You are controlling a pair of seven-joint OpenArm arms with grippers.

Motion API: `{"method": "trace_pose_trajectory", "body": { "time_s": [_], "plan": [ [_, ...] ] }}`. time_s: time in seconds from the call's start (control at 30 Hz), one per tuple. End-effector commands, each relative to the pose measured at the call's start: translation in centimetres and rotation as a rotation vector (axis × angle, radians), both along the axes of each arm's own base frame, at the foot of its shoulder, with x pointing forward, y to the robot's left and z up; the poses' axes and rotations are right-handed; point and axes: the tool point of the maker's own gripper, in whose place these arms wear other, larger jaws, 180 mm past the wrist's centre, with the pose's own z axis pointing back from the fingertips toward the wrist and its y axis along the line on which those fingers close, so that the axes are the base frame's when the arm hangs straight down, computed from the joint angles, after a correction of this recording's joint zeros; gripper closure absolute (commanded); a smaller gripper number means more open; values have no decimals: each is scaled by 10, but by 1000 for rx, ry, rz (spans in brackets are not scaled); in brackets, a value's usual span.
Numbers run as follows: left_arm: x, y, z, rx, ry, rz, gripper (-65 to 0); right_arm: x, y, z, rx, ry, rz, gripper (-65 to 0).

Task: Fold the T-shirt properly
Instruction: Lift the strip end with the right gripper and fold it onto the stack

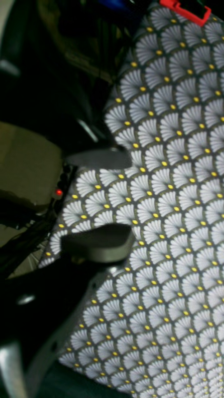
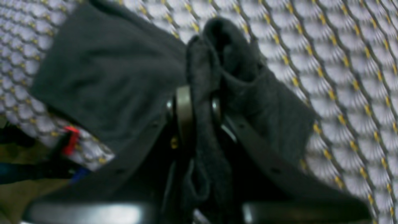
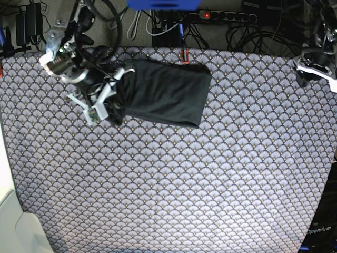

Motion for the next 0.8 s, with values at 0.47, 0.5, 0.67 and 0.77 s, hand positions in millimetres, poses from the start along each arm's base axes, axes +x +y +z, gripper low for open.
{"method": "trace_pose_trajectory", "body": {
  "time_s": [0.47,0.5,0.67,0.77],
  "plan": [
    [2,3,10,21,-29,-8,-312,11,118,31,137,-98,321,0],
    [2,3,10,21,-29,-8,-312,12,120,28,139,-89,327,0],
    [1,2,9,17,-27,-7,-312,16,126,19,144,-63,342,0],
    [2,2,9,17,-30,-7,-312,13,134,15,149,-48,369,0]
  ]
}}
